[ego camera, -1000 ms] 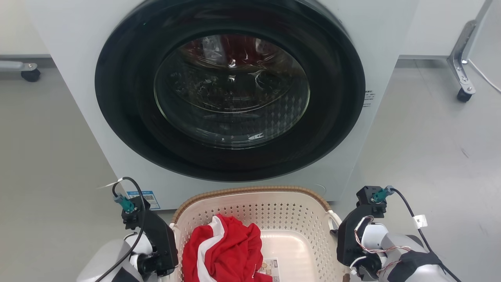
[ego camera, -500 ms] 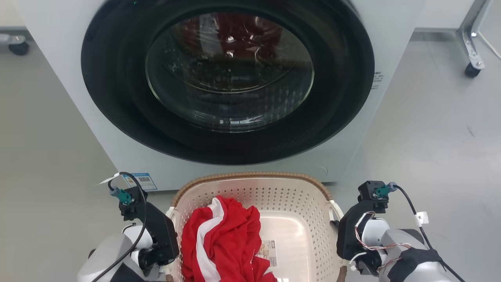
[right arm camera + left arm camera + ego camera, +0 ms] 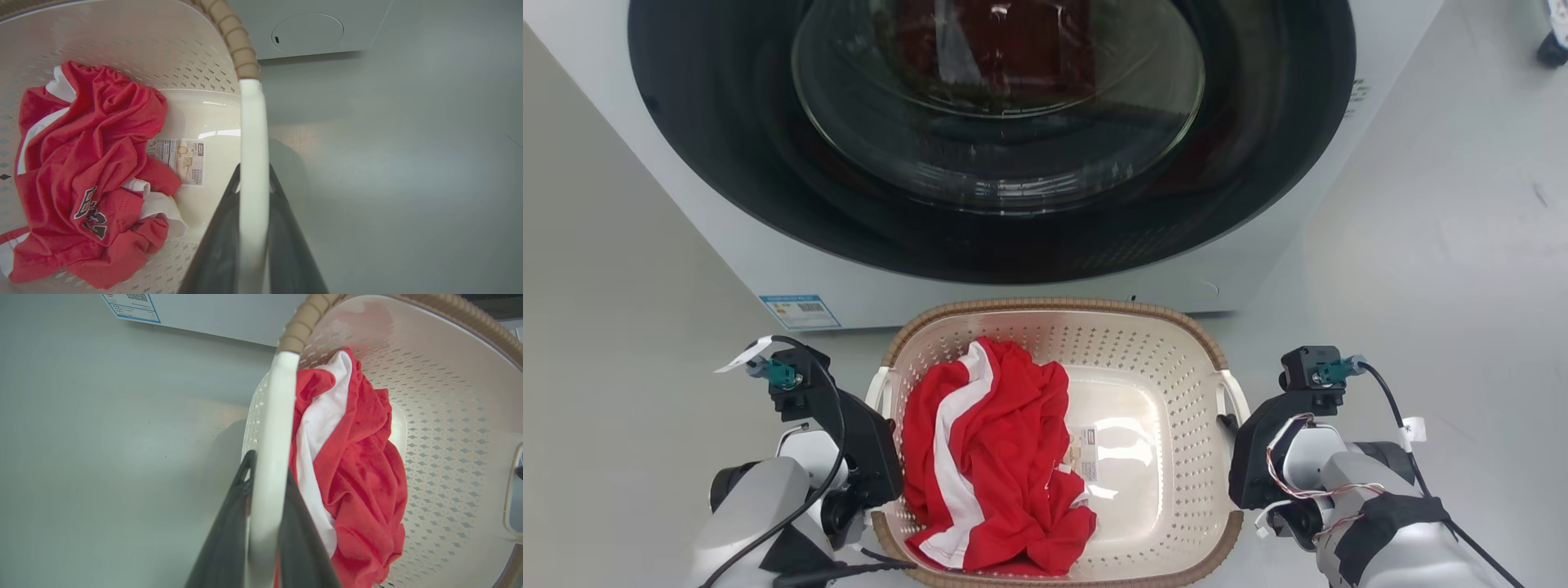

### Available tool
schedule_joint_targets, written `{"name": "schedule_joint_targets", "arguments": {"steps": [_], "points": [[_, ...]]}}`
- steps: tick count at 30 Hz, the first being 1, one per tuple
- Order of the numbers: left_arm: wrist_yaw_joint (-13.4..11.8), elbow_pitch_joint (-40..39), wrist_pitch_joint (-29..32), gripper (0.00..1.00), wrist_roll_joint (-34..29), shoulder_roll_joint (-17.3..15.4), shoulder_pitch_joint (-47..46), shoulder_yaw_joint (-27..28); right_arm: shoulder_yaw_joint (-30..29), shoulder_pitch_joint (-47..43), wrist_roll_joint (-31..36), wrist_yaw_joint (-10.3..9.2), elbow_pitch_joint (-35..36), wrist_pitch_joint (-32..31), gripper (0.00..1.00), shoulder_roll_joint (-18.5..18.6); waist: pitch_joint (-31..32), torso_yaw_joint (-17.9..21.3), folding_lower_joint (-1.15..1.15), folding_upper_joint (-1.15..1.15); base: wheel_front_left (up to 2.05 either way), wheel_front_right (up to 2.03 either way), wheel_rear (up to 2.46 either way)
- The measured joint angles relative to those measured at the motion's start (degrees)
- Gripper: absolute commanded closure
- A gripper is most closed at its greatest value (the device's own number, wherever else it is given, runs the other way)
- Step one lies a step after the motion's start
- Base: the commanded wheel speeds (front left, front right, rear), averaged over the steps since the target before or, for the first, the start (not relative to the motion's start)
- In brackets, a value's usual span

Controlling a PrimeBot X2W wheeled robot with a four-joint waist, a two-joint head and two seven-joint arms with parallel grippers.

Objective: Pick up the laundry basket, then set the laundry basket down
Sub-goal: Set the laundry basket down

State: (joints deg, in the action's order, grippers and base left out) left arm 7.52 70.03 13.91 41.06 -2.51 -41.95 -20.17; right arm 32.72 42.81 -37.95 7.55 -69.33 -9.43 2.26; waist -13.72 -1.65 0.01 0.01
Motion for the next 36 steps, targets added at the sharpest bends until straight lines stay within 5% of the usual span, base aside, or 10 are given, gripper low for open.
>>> {"name": "schedule_joint_targets", "arguments": {"steps": [36], "points": [[-1.48, -1.98, -17.91, 1.00, -5.02, 0.71, -6.33, -2.60, 3.54, 10.40, 5.89, -0.49, 1.01, 11.72, 1.00, 2.71, -25.09, -1.02, 0.00, 0.00, 0.00, 0.00, 0.00]]}}
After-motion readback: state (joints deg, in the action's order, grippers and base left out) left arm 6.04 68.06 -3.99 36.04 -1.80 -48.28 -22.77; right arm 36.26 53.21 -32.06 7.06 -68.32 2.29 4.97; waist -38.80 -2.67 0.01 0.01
